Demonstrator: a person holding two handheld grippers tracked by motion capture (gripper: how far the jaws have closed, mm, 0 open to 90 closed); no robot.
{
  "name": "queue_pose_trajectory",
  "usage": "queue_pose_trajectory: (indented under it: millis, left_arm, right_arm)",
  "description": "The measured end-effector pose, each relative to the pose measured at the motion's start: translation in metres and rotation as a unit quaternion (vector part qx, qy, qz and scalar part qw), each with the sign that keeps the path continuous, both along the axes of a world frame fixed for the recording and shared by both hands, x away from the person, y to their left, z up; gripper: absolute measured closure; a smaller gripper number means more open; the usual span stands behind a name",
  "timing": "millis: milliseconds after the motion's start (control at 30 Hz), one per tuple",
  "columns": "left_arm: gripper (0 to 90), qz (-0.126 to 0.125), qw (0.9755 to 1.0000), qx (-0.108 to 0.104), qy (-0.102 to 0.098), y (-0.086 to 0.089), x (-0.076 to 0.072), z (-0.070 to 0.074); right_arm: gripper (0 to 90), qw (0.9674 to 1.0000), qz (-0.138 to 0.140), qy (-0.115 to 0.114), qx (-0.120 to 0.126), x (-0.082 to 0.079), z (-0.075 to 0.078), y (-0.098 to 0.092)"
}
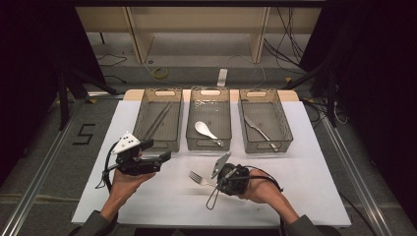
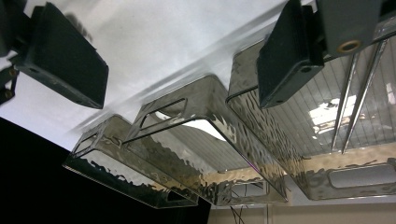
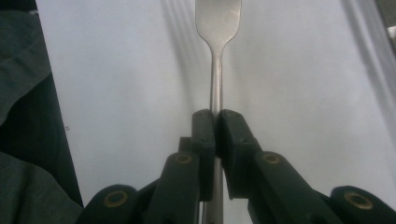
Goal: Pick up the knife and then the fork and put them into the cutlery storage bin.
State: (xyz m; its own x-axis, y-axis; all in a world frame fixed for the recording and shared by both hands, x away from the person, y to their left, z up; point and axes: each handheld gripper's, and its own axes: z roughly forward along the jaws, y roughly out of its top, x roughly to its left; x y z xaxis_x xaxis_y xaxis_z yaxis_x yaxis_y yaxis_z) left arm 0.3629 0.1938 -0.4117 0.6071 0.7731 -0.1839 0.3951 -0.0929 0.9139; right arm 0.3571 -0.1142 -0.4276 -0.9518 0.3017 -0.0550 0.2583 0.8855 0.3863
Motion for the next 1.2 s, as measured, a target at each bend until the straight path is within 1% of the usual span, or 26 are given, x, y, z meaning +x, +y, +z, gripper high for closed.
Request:
queue_pose_trajectory:
  millis: [33,100,133,167,233,300,333,400,500,567,700,800,933,967,1033,1067,1200]
  left_arm:
    - [16.2,0.000,1.0000,0.000,0.000,0.000,0.000,0.000]
    - [16.2,0.000,1.0000,0.000,0.000,0.000,0.000,0.000]
    - [16.2,0.000,1.0000,0.000,0.000,0.000,0.000,0.000]
    - [16.2,-0.001,1.0000,-0.001,0.000,0.000,0.000,0.000]
    - [16.2,-0.001,1.0000,0.000,0.001,0.000,0.000,0.000]
    - [16.2,-0.001,1.0000,0.000,0.000,0.000,0.000,0.000]
    - [16.2,0.000,1.0000,-0.001,0.000,0.000,0.000,0.000]
    - [16.2,0.000,1.0000,-0.001,0.001,0.000,0.000,0.000]
    - [16.2,0.000,1.0000,-0.001,0.001,0.000,0.000,0.000]
    - [16.2,0.000,1.0000,0.000,0.000,0.000,0.000,0.000]
    - [16.2,0.000,1.0000,0.000,0.000,0.000,0.000,0.000]
    - [16.2,0.000,1.0000,0.000,0.001,0.000,0.000,0.000]
    - [16.2,-0.001,1.0000,0.001,0.001,-0.001,0.000,0.000]
    - [16.2,-0.001,1.0000,0.000,0.001,0.000,0.001,0.000]
    - [16.2,-0.001,1.0000,0.000,0.002,0.000,0.000,0.000]
    - [16.2,-0.001,1.0000,0.000,0.002,0.000,0.000,-0.001]
    - [16.2,-0.001,1.0000,0.000,0.001,-0.001,0.000,0.000]
  right_arm:
    - [85.0,0.9999,-0.009,-0.005,0.007,0.003,0.003,-0.004]
    - [85.0,0.9997,-0.017,-0.006,0.015,0.008,0.007,-0.012]
    - [85.0,0.9994,-0.026,-0.013,0.019,0.010,0.009,-0.016]
    - [85.0,0.9989,-0.037,-0.015,0.024,0.012,0.011,-0.019]
    - [84.9,0.9976,-0.052,-0.026,0.036,0.016,0.015,-0.027]
    - [84.9,0.9971,-0.056,-0.032,0.040,0.018,0.019,-0.032]
    - [84.9,0.9962,-0.066,-0.034,0.046,0.019,0.020,-0.034]
    - [84.9,0.9952,-0.072,-0.037,0.054,0.022,0.023,-0.041]
    - [84.9,0.9935,-0.085,-0.039,0.065,0.027,0.026,-0.049]
    - [84.9,0.9924,-0.095,-0.039,0.069,0.029,0.027,-0.053]
    - [84.9,0.9906,-0.105,-0.043,0.076,0.035,0.030,-0.061]
    - [84.9,0.9871,-0.124,-0.046,0.091,0.041,0.033,-0.070]
    - [84.9,0.9829,-0.147,-0.052,0.099,0.047,0.035,-0.081]
    - [84.9,0.9824,-0.149,-0.052,0.100,0.048,0.036,-0.082]
    - [84.9,0.9805,-0.160,-0.055,0.101,0.050,0.037,-0.087]
    - [84.9,0.9803,-0.160,-0.057,0.100,0.051,0.038,-0.088]
    - [84.9,0.9773,-0.173,-0.061,0.106,0.054,0.039,-0.093]
